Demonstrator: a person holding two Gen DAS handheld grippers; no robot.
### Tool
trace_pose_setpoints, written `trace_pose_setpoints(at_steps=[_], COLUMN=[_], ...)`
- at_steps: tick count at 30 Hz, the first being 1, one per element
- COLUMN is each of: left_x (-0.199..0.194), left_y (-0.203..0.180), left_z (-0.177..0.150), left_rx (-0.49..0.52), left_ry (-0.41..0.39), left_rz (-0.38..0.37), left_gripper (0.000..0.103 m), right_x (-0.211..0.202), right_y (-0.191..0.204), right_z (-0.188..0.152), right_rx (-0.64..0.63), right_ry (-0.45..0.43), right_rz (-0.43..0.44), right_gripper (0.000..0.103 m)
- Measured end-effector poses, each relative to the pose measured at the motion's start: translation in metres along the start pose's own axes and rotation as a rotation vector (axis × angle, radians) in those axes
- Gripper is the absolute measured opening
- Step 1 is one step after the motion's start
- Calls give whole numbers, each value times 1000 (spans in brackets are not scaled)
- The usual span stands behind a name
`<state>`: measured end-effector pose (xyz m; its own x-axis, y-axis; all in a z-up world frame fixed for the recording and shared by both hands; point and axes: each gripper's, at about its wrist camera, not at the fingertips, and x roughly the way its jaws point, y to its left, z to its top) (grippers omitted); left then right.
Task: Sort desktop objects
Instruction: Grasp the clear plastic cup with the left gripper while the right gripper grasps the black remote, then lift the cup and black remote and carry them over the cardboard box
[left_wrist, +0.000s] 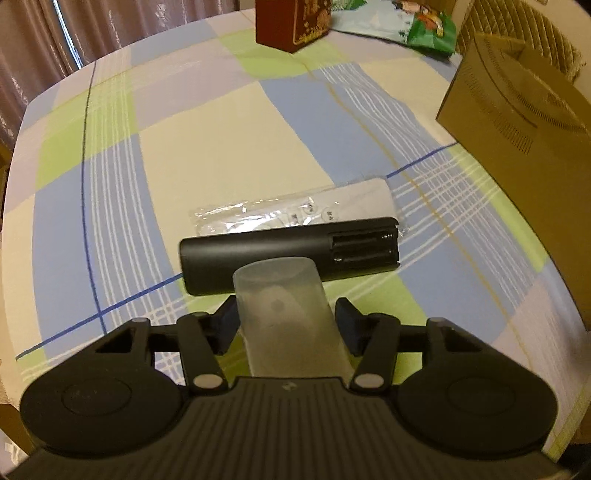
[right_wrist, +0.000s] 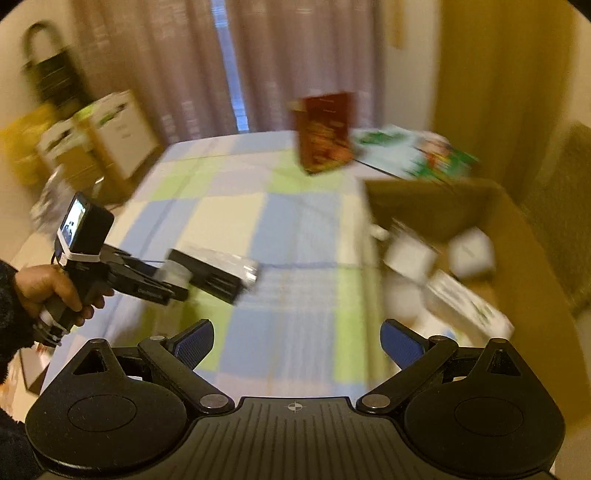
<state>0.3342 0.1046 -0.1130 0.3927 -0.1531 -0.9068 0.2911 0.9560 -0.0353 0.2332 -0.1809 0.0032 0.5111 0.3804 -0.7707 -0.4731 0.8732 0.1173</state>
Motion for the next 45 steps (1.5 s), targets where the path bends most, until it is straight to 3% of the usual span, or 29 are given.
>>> trace_pose_setpoints(at_steps=[7, 8, 9, 10, 13, 20, 24, 26, 30, 33, 38, 42, 45], left_x=[-37, -42, -46, -50, -61, -78, -78, -77, -76, -74, -73, -70, -69], left_y=[26, 28, 31, 34, 42, 57, 65, 68, 72, 72, 70, 65, 59], left_z=[-25, -29, -34, -38, -48, -66, -67, -68, -67, -68, -71, -72, -72], left_rx=[-82, -94, -107, -121, -161, -240, -258, -263, -265, -263, -267, -258, -247], left_ry=[-36, -36, -34, -34, -36, -52, -49, -48, -43, -40, -40, -33, -28], left_rz=[-30, -26, -25, -24, -18, -7, 5, 9, 14, 11, -7, -31, -43], left_gripper=[51, 51, 51, 51, 51, 51, 51, 51, 51, 51, 51, 51, 51], right_x=[97, 113, 129, 145, 187, 242, 255, 257, 254, 237, 211, 208, 211], right_y=[50, 58, 65, 72, 89, 118, 127, 129, 132, 128, 98, 81, 80], right_z=[37, 39, 40, 41, 37, 11, 7, 7, 6, 1, -16, -24, -23], right_rx=[-401, -463, -525, -586, -734, -929, -949, -948, -939, -845, -580, -472, -451], right_ry=[54, 65, 77, 89, 104, 114, 73, 61, 83, 195, 378, 358, 295], right_rz=[157, 166, 175, 183, 203, 209, 203, 199, 183, 141, 157, 165, 178], right_gripper=[98, 92, 68, 54, 54, 54, 54, 41, 37, 37, 37, 38, 38])
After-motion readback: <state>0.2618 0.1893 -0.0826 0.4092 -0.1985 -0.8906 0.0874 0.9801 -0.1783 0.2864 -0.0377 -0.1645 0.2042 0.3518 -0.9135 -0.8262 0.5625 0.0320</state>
